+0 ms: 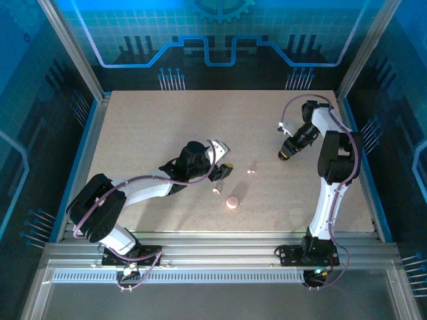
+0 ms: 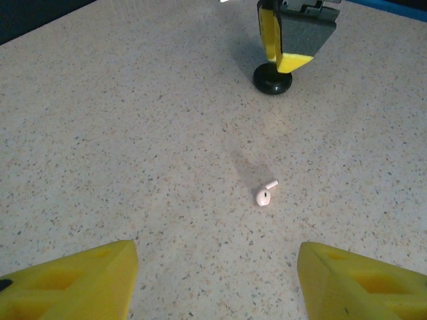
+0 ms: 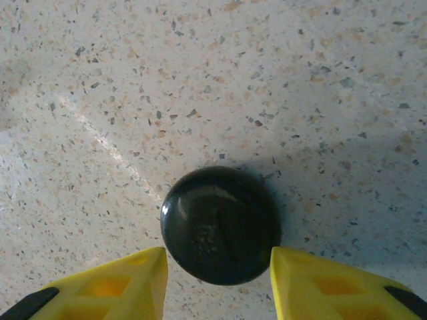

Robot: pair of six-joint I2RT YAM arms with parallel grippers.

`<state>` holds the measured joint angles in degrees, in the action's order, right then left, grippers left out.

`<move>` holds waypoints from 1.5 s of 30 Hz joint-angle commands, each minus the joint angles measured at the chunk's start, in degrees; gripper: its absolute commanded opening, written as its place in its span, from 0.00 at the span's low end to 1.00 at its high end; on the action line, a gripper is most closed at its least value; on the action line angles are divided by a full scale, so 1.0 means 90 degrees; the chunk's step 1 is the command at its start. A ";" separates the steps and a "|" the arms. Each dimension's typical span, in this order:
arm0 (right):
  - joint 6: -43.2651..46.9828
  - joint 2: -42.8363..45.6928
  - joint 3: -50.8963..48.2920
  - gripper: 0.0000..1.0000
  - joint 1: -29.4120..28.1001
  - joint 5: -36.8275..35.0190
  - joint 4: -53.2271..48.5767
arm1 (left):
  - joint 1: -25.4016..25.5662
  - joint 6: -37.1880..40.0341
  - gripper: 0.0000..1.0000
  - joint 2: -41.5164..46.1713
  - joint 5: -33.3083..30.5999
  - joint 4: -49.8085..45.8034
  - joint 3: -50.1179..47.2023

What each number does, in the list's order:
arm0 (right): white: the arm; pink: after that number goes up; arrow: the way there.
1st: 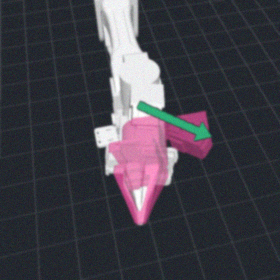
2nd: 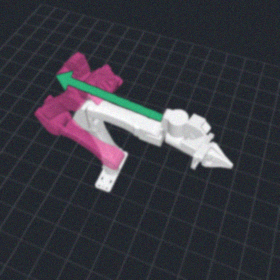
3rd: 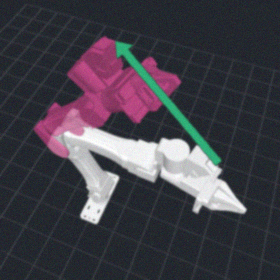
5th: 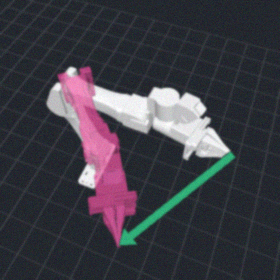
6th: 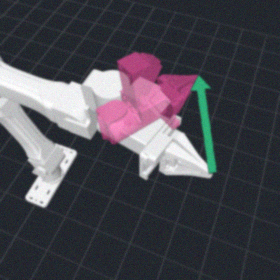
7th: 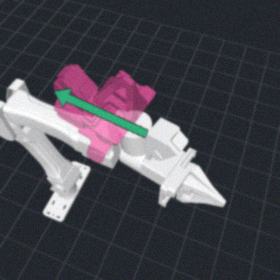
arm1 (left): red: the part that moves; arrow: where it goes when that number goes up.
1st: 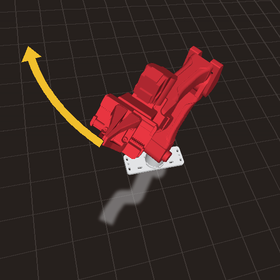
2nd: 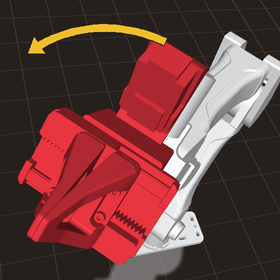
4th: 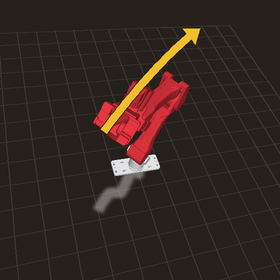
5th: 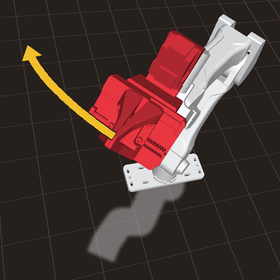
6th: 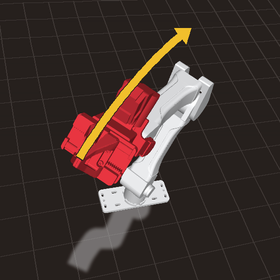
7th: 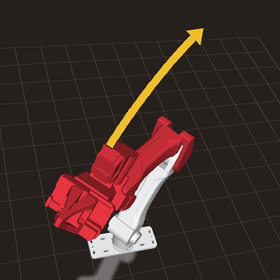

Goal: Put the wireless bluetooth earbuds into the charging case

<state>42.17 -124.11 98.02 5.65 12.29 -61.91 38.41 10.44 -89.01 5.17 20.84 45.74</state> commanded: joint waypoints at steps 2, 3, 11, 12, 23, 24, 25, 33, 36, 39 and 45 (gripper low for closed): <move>-0.0104 -0.0054 0.0125 0.46 0.0124 -0.0028 -0.0002 | 0.0004 -0.0118 0.65 -0.0027 -0.0021 -0.0009 0.0197; -0.0109 -0.0020 0.0110 0.46 0.0124 -0.0017 0.0017 | 0.0008 -0.0130 0.65 -0.0013 -0.0027 -0.0002 0.0183; -0.1133 0.0987 -0.0274 0.50 0.0050 0.0221 0.0582 | 0.0009 -0.0516 0.64 0.0375 -0.0126 -0.0239 0.0115; -0.1303 0.1178 -0.0398 0.50 -0.0003 0.0263 0.0657 | 0.0005 -0.0616 0.64 0.0483 -0.0200 -0.0365 0.0093; -0.3109 0.3288 -0.2042 0.47 -0.1472 0.0064 0.1107 | 0.0029 -0.2817 0.62 0.2000 -0.1061 -0.3091 -0.0071; -0.3301 0.3465 -0.2165 0.48 -0.1702 -0.0029 0.1093 | 0.0027 -0.3095 0.62 0.2127 -0.1089 -0.3526 -0.0011; -0.3535 0.3638 -0.2280 0.49 -0.1922 -0.0066 0.1088 | 0.0029 -0.3375 0.62 0.2244 -0.1142 -0.3965 0.0039; -0.5264 0.4690 -0.3033 0.51 -0.3601 -0.0402 0.0820 | 0.0012 -0.5510 0.63 0.2999 -0.1232 -0.6149 -0.0094; -0.6102 0.4685 -0.3116 0.54 -0.4107 -0.0465 0.0536 | 0.0003 -0.6128 0.63 0.3140 -0.1013 -0.6455 -0.0383; -0.6902 0.4513 -0.3173 0.56 -0.4547 -0.0487 0.0453 | 0.0004 -0.6474 0.64 0.3217 -0.0940 -0.6730 -0.0584; -0.7676 0.3818 -0.3083 0.59 -0.5209 -0.0784 0.0312 | 0.0002 -0.6791 0.64 0.3681 -0.1047 -0.6897 -0.1054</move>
<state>-20.05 -86.32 69.58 -38.98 7.88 -56.03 38.41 -46.70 -58.92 -4.69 -37.91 38.06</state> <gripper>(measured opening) 0.586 0.637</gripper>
